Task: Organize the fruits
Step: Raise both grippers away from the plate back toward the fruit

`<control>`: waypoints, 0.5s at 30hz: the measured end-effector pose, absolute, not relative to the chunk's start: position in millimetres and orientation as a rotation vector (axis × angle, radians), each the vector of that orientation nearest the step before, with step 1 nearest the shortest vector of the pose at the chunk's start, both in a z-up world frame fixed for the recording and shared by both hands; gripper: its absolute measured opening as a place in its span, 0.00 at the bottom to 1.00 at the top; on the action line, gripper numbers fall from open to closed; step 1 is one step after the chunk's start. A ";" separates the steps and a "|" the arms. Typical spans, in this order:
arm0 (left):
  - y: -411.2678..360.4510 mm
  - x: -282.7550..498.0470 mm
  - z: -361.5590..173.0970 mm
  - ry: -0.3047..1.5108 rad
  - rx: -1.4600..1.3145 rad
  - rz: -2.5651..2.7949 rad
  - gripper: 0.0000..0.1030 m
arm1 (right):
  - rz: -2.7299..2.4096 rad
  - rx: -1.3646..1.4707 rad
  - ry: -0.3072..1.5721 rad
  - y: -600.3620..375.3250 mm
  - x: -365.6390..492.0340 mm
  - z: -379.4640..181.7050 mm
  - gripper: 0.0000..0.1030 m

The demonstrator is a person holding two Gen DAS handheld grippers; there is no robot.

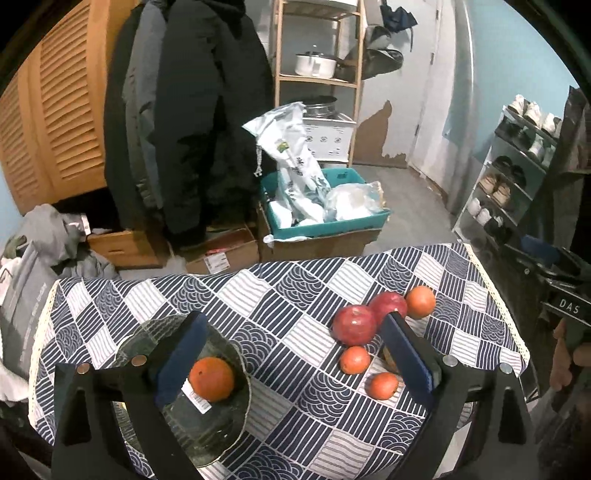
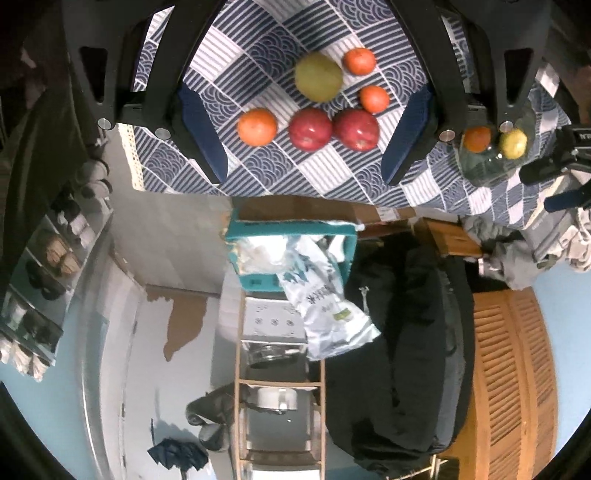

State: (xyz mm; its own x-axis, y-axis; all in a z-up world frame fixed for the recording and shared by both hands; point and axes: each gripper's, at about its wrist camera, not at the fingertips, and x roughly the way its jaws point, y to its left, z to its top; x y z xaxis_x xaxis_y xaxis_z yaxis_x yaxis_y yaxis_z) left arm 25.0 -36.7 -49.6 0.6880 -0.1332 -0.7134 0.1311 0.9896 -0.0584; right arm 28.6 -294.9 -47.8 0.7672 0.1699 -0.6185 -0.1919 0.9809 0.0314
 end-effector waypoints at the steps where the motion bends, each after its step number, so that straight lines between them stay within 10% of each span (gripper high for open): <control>1: -39.8 25.7 -49.8 0.800 0.002 -0.150 0.93 | 0.192 -0.031 0.673 -298.4 28.3 -49.5 0.83; 15: -72.3 39.4 -66.6 0.851 0.052 -0.184 0.93 | 0.149 -0.009 0.720 -327.6 31.8 -66.6 0.83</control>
State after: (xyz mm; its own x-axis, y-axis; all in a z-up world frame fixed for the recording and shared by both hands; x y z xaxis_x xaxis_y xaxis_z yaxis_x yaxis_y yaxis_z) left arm 39.4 -72.3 -66.6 0.6442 -0.1403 -0.7519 0.1821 0.9829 -0.0274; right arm 31.9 -327.6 -66.6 0.7414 0.1331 -0.6578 -0.1394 0.9893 0.0431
